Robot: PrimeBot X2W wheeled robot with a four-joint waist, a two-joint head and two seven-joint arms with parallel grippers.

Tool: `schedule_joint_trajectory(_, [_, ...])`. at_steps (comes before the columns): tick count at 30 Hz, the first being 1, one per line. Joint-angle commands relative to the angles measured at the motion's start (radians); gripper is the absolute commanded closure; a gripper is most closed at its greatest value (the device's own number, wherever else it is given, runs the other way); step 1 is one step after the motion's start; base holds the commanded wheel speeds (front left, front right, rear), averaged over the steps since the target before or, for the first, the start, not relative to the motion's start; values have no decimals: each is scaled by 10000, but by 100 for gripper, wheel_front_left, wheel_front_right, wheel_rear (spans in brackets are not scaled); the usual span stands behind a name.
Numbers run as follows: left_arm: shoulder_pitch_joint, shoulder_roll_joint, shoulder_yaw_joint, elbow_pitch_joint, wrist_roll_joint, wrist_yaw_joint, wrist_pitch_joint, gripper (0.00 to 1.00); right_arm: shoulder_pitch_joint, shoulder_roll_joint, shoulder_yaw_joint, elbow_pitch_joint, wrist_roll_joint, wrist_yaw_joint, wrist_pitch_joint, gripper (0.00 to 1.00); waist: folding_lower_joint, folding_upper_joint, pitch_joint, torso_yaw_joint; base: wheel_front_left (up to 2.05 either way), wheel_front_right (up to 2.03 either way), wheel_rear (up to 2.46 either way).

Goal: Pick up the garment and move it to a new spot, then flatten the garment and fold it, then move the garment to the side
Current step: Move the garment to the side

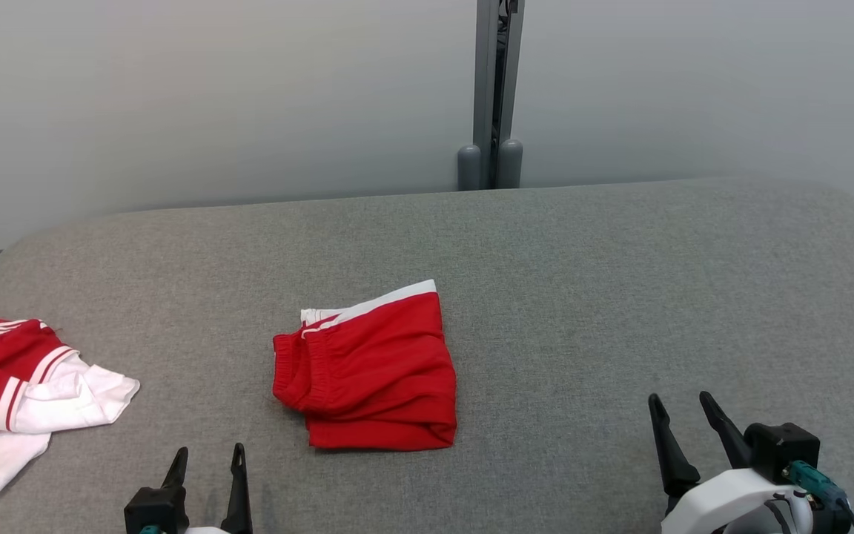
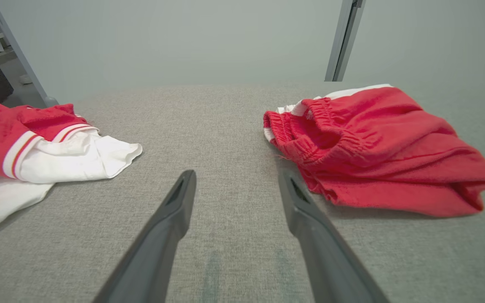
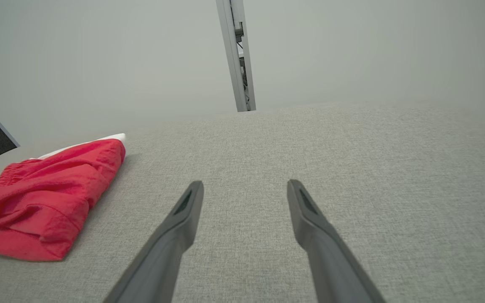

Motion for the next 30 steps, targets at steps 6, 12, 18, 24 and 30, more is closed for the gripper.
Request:
schedule_joint_trajectory(6, [-10,42,-48,-134,30,25,-17,0,24,-56,180,150,56,1,-47,0,0,0,101,149,0,0,0])
schedule_joint_trajectory(12, [-168,39,-260,-112,-123,24,-17,0,-501,-54,683,381,188,1,-47,0,0,0,437,401,0,0,0])
schedule_joint_trajectory(18, [-736,43,-867,-102,-247,-50,-17,0,-1687,-61,1623,659,1095,1,-47,0,0,0,1354,1097,0,0,0])
schedule_joint_trajectory(24, [-1347,40,-1404,-164,-335,-164,-16,0,-2856,-59,2213,1093,1739,1,-47,0,0,0,2009,1901,0,0,0])
schedule_joint_trajectory(30, [-1619,37,-1742,-97,-489,-64,-16,0,-3818,-71,3157,2028,2607,1,-47,0,0,0,2364,2563,0,0,0])
